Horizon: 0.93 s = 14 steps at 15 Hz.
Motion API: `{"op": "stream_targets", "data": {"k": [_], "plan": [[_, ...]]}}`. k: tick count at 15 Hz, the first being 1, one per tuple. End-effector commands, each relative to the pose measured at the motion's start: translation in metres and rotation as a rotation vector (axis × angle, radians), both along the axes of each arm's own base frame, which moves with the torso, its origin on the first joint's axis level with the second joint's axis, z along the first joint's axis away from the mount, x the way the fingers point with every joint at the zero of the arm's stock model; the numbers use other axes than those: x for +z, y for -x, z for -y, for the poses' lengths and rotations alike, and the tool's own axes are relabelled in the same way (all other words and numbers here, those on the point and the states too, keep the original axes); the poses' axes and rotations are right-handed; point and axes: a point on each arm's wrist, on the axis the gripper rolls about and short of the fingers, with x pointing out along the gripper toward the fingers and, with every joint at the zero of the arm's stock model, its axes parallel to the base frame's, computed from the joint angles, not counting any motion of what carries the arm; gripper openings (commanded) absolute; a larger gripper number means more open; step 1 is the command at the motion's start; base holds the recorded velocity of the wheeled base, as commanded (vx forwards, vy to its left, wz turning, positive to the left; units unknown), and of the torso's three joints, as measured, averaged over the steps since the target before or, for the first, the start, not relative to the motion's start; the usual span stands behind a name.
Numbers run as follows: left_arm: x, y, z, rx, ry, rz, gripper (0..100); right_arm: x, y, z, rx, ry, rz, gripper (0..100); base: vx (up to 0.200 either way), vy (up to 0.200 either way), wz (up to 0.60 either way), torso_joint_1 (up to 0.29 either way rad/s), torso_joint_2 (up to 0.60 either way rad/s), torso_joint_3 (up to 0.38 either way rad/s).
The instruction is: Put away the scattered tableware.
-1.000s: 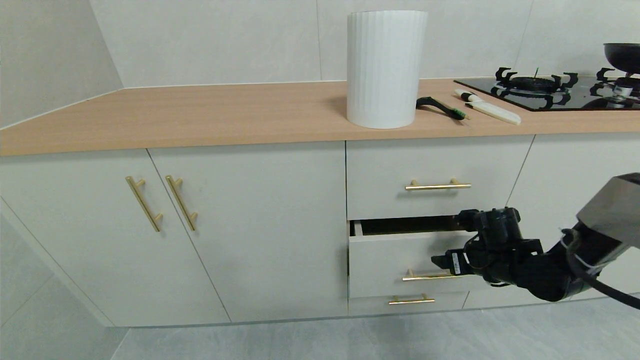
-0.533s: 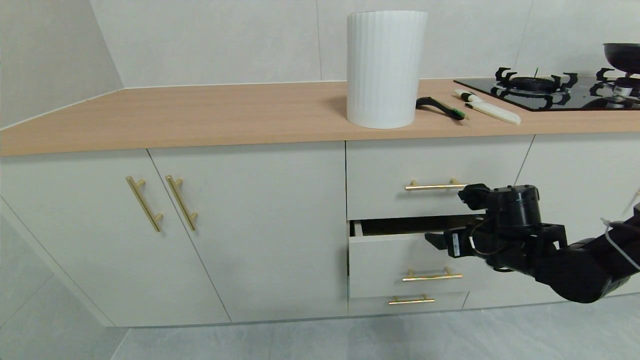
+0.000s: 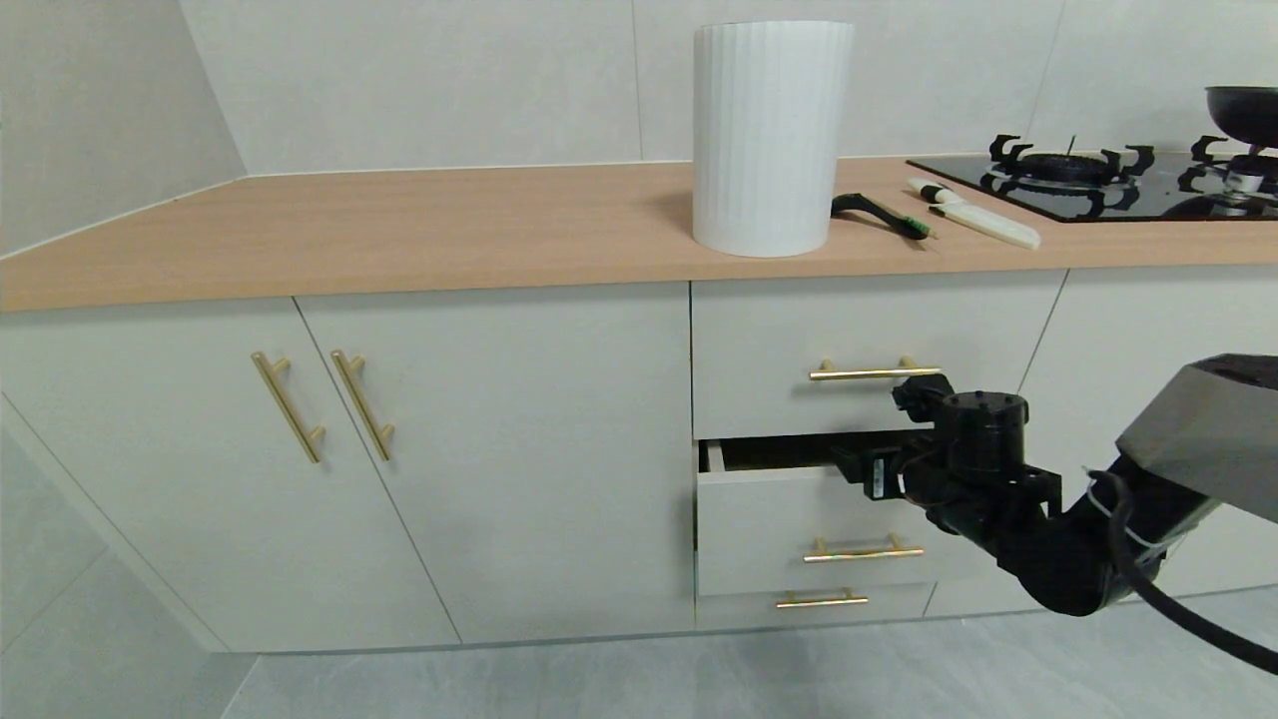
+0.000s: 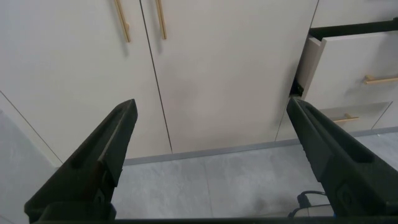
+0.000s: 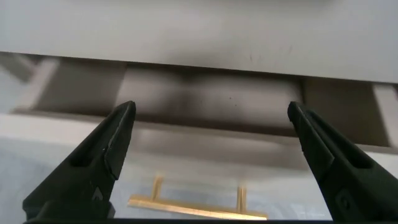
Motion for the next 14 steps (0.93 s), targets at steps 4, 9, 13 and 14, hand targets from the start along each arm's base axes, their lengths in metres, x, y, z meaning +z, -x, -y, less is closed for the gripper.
{"op": "stream_targets", "data": {"k": [4, 9, 13, 14], "plan": [[-0.0001, 0.0000, 0.0000, 0.000, 0.000, -0.001, 100, -0.0230, -0.0122, 0.0011, -0.029, 0.006, -0.036, 100, 0.000, 0.000, 0.00, 0.000, 0.00, 0.000], [-0.0001, 0.0000, 0.0000, 0.000, 0.000, -0.001, 100, -0.0213, -0.0107, 0.0028, -0.032, 0.007, -0.038, 100, 0.000, 0.000, 0.00, 0.000, 0.00, 0.000], [0.0000, 0.0000, 0.0000, 0.000, 0.000, 0.000, 100, -0.0158, -0.0047, 0.0042, -0.030, 0.009, -0.044, 100, 0.000, 0.000, 0.00, 0.000, 0.00, 0.000], [0.0000, 0.0000, 0.0000, 0.000, 0.000, 0.000, 100, -0.0154, -0.0035, 0.0046, -0.030, 0.012, -0.048, 100, 0.000, 0.000, 0.00, 0.000, 0.00, 0.000]]}}
